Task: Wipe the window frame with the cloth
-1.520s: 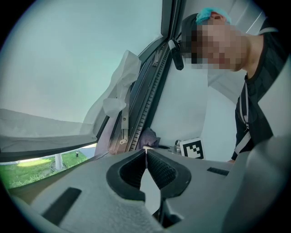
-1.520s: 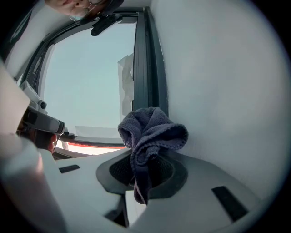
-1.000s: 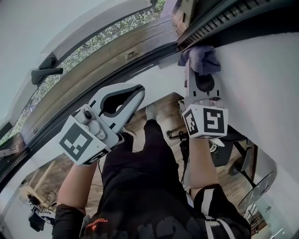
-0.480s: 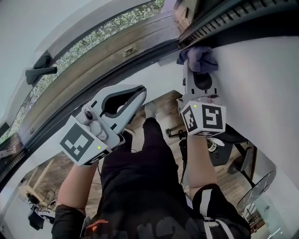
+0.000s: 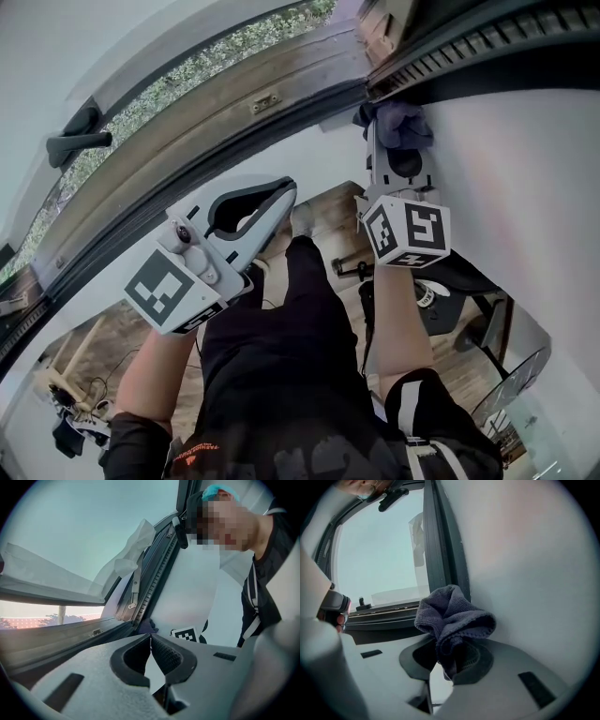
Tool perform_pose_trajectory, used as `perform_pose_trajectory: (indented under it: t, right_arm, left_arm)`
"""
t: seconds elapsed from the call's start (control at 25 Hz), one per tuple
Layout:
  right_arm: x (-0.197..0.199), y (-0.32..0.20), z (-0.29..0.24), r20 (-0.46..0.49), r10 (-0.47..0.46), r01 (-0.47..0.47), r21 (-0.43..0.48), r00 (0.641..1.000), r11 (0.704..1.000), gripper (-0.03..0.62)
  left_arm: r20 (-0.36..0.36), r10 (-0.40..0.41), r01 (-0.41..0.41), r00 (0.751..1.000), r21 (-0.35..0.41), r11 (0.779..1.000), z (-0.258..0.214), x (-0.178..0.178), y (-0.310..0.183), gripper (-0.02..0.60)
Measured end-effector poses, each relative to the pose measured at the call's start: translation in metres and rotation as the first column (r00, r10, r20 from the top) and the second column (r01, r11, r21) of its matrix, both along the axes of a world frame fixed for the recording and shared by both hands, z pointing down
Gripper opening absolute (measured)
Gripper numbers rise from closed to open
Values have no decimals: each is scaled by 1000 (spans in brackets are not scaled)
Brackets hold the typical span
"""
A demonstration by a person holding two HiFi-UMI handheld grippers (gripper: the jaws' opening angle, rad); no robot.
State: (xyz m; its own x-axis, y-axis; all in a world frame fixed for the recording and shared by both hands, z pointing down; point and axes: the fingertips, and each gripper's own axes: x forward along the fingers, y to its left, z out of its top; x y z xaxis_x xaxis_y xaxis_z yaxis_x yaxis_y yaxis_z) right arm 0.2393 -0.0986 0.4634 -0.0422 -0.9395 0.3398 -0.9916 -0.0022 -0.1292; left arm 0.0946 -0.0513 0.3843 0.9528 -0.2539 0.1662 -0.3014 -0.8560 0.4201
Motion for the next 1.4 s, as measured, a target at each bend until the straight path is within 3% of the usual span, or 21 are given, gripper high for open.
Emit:
perform_pose_trajectory:
  t: [1.4]
  right_arm:
    - [-67, -1, 5, 62, -77, 78, -14, 995, 997, 54]
  left_arm:
    - [-13, -59, 58, 998, -13, 998, 7, -56, 7, 26]
